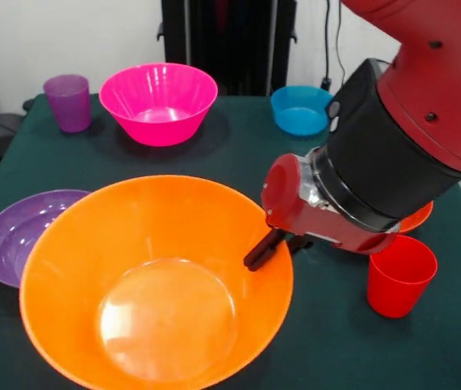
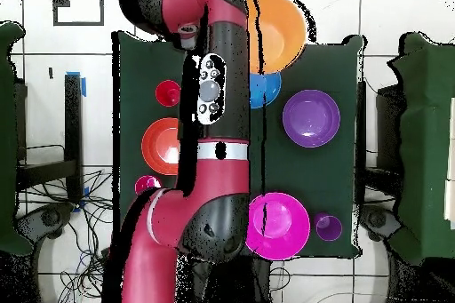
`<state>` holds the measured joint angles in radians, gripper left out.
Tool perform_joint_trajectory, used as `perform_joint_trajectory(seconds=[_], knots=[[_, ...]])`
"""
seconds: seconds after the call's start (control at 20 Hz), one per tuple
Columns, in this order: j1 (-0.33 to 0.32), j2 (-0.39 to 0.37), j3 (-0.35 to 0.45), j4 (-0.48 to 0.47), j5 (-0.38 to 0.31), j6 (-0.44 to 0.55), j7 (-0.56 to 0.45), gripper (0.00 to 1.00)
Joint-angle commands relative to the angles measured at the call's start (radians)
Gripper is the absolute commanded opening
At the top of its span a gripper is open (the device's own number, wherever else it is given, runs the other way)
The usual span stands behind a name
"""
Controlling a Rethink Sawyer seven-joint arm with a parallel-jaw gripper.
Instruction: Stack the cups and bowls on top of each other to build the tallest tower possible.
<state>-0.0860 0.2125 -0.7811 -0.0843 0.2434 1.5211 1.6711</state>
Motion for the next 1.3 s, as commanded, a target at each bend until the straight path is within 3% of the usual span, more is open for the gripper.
perform_joint_trajectory(seconds=[0.05,0.25,0.5,0.75,0.9,1.3], knots=[[0.053,0.0,-0.011,0.1,-0.02,-0.061,-0.14,0.0],[0.082,0.006,0.023,0.146,-0.041,-0.113,-0.114,0.0],[0.166,-0.115,0.13,0.395,-0.103,-0.236,-0.07,0.0],[0.213,-0.235,0.2,0.624,-0.114,-0.359,-0.152,0.0],[0.21,-0.268,0.228,0.683,-0.119,-0.429,-0.204,0.0],[0.17,-0.323,0.339,0.763,-0.099,-0.66,-0.203,0.0]])
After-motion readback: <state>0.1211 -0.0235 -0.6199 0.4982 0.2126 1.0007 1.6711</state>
